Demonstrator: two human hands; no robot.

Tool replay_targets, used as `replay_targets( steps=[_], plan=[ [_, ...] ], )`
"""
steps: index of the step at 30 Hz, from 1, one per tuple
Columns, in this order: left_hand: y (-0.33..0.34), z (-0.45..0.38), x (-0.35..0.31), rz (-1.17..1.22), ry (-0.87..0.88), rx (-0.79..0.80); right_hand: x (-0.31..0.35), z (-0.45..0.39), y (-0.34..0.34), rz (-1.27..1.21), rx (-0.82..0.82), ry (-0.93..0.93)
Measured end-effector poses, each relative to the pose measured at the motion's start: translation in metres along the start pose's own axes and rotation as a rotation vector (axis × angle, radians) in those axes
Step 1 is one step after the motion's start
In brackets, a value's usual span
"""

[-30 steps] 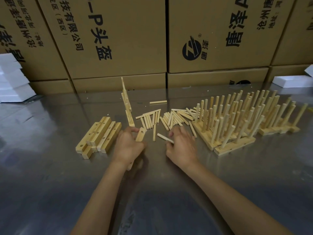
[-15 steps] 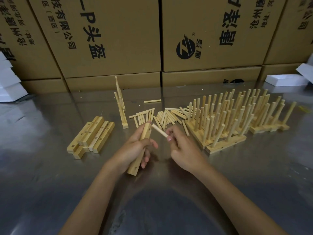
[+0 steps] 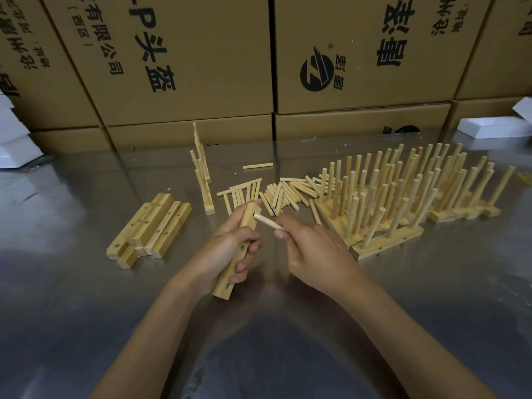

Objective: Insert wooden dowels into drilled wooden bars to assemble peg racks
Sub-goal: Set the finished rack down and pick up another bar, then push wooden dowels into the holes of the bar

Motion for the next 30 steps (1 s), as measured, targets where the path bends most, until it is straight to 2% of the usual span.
replay_targets(
  steps=[4, 8, 12, 15, 20, 23, 24, 28, 30],
  plan=[
    [0.004, 0.000, 0.000, -0.190, 0.004, -0.049, -0.002, -0.001, -0.005, -0.004, -0.019, 0.037],
    [0.010, 0.001, 0.000, -0.262, 0.014, -0.043, -0.005, -0.002, -0.007, -0.036, -0.014, 0.061],
    [0.011, 0.002, -0.002, -0.354, 0.040, -0.057, -0.010, -0.001, -0.004, -0.223, -0.007, 0.169],
    [0.012, 0.004, -0.001, -0.344, 0.033, -0.049, -0.015, -0.001, 0.000, -0.406, 0.014, 0.273],
    [0.016, 0.002, 0.000, -0.239, 0.022, -0.060, -0.014, -0.004, -0.002, -0.588, -0.078, 0.360],
    [-0.001, 0.002, 0.001, -0.147, -0.011, -0.151, -0.022, -0.003, 0.006, -0.806, 0.011, 0.418],
    [-0.012, 0.003, 0.001, -0.113, -0.013, -0.223, -0.026, -0.002, 0.009, -0.773, 0.022, 0.413],
    [-0.050, 0.003, 0.004, -0.028, -0.003, -0.451, -0.038, -0.005, 0.018, -0.253, -0.057, 0.293],
    [-0.052, -0.002, 0.007, -0.003, -0.016, -0.482, -0.044, -0.017, 0.026, -0.202, -0.085, 0.304]
  ],
)
Point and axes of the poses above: each hand's wrist, its own z-axis away from the middle knuckle, its own y-axis out of the palm, x = y × z, the point moved 6 cm from there along -z, towards the middle knuckle, and after that the axes turned 1 degree about -z, right-handed, at the moved point
